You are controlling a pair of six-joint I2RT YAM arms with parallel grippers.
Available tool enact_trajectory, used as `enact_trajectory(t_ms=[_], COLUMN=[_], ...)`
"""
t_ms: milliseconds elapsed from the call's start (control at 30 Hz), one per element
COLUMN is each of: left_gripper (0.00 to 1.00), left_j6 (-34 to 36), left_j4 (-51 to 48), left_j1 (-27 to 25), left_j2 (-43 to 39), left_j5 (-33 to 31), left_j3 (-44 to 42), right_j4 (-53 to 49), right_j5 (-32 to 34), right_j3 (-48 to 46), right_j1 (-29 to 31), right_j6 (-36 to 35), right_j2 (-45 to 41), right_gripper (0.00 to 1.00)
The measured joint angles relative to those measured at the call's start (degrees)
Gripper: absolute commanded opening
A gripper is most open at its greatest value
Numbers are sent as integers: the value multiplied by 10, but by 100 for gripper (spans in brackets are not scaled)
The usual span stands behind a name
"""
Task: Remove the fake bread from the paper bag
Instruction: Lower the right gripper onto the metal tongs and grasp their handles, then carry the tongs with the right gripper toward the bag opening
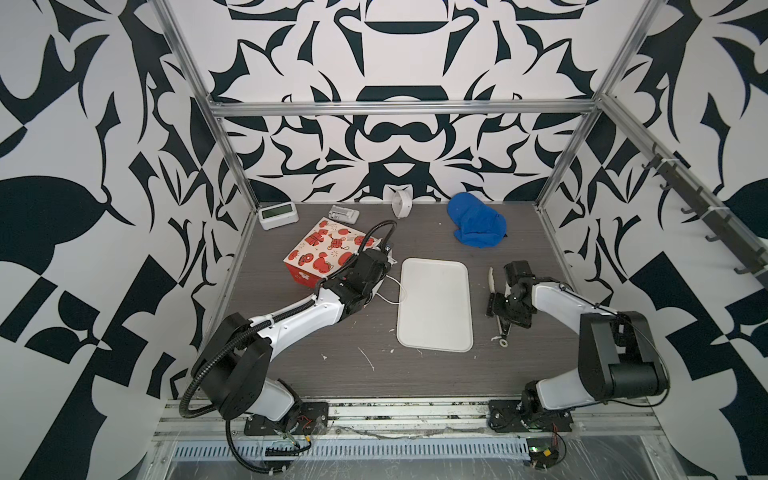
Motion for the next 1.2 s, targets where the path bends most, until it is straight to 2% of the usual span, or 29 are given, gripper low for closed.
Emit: enact_trajectory(t_ms=[100,200,233,267,300,333,633,733,867,967,1200], left_gripper=[14,13,13,13,13,13,13,13,13,13,13], left_j6=[0,0,0,0,0,0,0,0,2,4,6], left_j4=[0,-1,-2,-3,-4,-4,-5,-7,-11,-14,-17], left_j1=[0,0,0,0,0,0,0,0,0,0,0], left_j2=[-3,-7,-8,-8,-8,-8,-9,-11,-15,-18,-18], left_j5=[0,0,0,0,0,0,0,0,0,0,0], left_j3=[0,0,0,0,0,0,0,0,0,0,0], right_j4=[0,0,-1,0,2,5,2,-24,-59,-90,-58], right_j5=[-2,-2,-3,-4,-7,-12,-12,-18,-60,-98,-222], right_j3=[4,9,10,12,12,12,1,-6,3,37,120], right_j1=[-5,-7,-9,-10,-10,-10,-9,-9,1,53,257], right_j6=[0,1,0,-2,-2,-5,-1,-2,-8,-23,-35], right_j2=[4,11,13,13,14,14,-5,-41,-99,-111,-79], right_gripper=[75,57,45,28,17,13,12,12,12,12,12])
